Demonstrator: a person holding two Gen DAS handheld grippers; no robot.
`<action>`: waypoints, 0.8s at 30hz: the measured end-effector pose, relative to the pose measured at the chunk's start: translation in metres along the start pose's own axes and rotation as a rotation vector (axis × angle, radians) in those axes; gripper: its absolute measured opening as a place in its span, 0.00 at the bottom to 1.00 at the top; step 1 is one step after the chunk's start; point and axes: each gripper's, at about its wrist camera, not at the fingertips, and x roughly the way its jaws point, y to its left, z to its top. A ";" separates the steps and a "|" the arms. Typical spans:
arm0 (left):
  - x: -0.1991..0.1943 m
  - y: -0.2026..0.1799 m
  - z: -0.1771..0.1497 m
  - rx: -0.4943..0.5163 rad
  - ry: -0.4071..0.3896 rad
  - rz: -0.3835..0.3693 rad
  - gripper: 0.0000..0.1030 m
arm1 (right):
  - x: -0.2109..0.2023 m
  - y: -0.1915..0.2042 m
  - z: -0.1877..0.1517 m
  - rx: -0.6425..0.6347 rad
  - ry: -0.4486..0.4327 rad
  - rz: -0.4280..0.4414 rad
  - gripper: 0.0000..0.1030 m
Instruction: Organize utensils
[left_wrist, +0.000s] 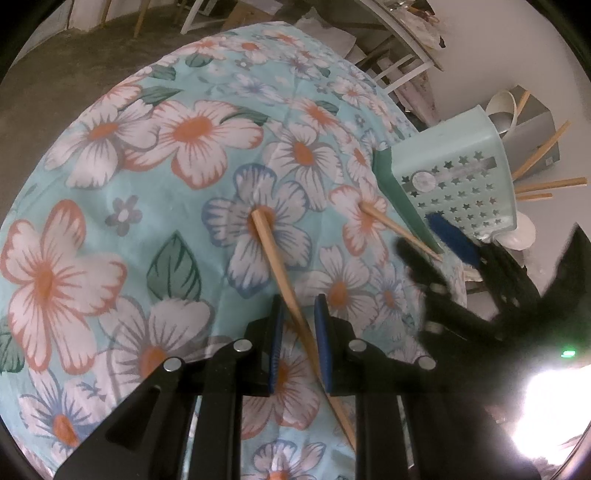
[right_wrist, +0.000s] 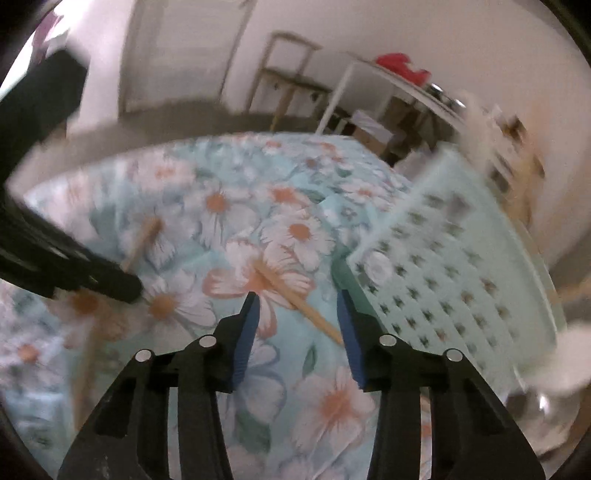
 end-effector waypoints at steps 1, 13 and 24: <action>0.000 0.000 0.000 0.003 -0.001 0.000 0.16 | 0.008 0.004 0.002 -0.034 0.017 -0.007 0.37; -0.001 -0.008 -0.003 0.050 -0.012 0.036 0.16 | 0.028 0.013 0.012 -0.011 0.017 -0.006 0.13; -0.001 -0.007 0.012 0.015 -0.019 0.025 0.27 | -0.077 -0.075 -0.023 0.507 -0.116 0.199 0.04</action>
